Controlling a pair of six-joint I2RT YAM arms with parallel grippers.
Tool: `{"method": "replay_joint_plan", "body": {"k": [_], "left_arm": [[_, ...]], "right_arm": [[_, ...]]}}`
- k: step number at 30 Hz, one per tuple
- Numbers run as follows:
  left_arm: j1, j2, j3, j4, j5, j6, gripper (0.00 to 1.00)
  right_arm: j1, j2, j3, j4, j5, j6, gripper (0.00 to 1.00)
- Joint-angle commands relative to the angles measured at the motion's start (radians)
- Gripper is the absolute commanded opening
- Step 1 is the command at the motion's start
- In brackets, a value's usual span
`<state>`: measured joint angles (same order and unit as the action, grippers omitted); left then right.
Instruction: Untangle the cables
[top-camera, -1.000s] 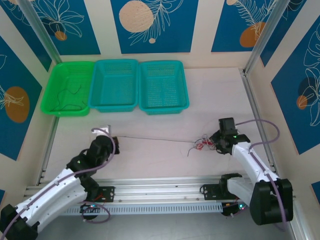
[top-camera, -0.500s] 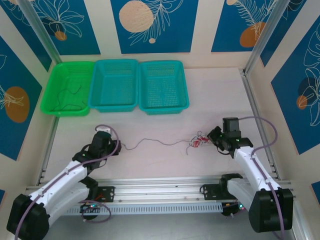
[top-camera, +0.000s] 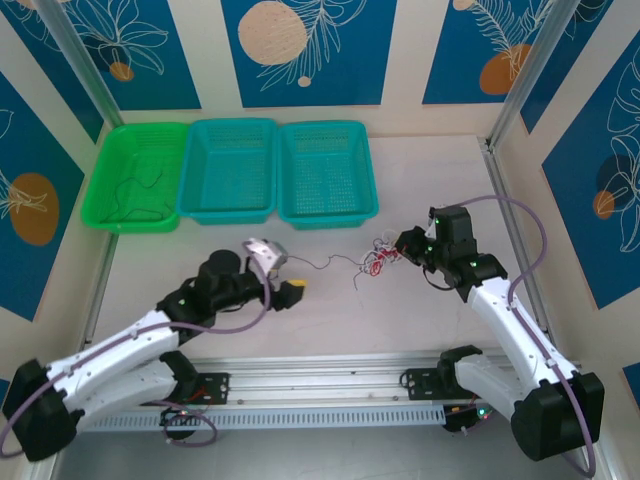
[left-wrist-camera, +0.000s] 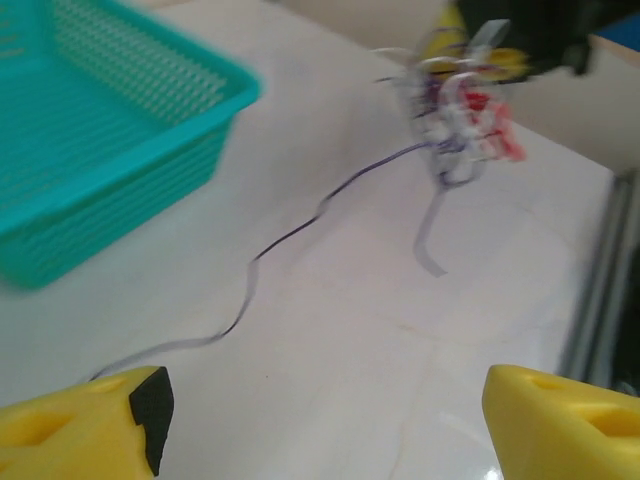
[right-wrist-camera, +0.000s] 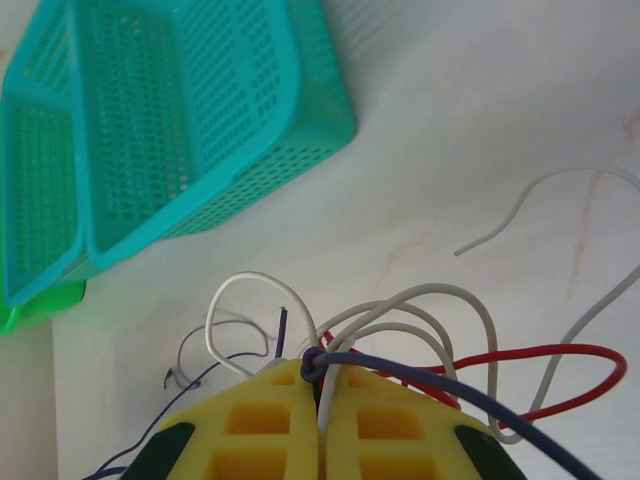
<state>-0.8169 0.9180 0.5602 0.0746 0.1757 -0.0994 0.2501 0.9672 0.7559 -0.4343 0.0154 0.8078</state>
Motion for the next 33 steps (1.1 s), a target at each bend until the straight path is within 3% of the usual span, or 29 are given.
{"method": "replay_joint_plan", "body": {"k": [1, 7, 9, 10, 11, 14, 18, 20, 25, 27, 33], "left_arm": [[-0.068, 0.144, 0.085, 0.091, -0.039, 0.2, 0.82], [-0.08, 0.389, 0.16, 0.285, -0.087, 0.247, 0.85], [-0.079, 0.437, 0.164, 0.323, -0.097, 0.245, 0.8], [-0.079, 0.451, 0.167, 0.327, -0.091, 0.243, 0.73], [-0.079, 0.463, 0.169, 0.325, -0.084, 0.235, 0.6], [-0.078, 0.465, 0.161, 0.319, -0.099, 0.179, 0.0], [-0.033, 0.372, 0.127, 0.222, -0.237, 0.033, 0.0], [0.026, 0.283, 0.082, 0.173, -0.273, -0.072, 0.0], [0.19, 0.015, -0.032, 0.022, -0.321, -0.245, 0.0], [0.23, -0.051, -0.035, -0.071, -0.343, -0.256, 0.0], [0.285, -0.105, -0.011, -0.231, -0.418, -0.289, 0.0]], "right_arm": [[0.045, 0.012, 0.06, -0.017, -0.057, -0.055, 0.0], [0.133, 0.009, 0.076, -0.01, -0.078, -0.075, 0.0], [0.155, 0.008, 0.08, -0.018, -0.068, -0.073, 0.0], [0.162, 0.006, 0.08, -0.023, -0.06, -0.068, 0.0], [0.167, 0.006, 0.078, -0.026, -0.045, -0.059, 0.0], [0.168, 0.009, 0.053, -0.027, 0.007, -0.024, 0.0], [0.125, 0.023, 0.03, -0.141, 0.245, 0.075, 0.0], [0.035, 0.015, -0.002, -0.193, 0.296, 0.135, 0.0], [-0.287, -0.046, -0.195, -0.031, -0.022, 0.177, 0.0], [-0.35, -0.057, -0.227, -0.028, -0.046, 0.187, 0.0], [-0.408, -0.073, -0.226, -0.099, 0.022, 0.199, 0.0]]}}
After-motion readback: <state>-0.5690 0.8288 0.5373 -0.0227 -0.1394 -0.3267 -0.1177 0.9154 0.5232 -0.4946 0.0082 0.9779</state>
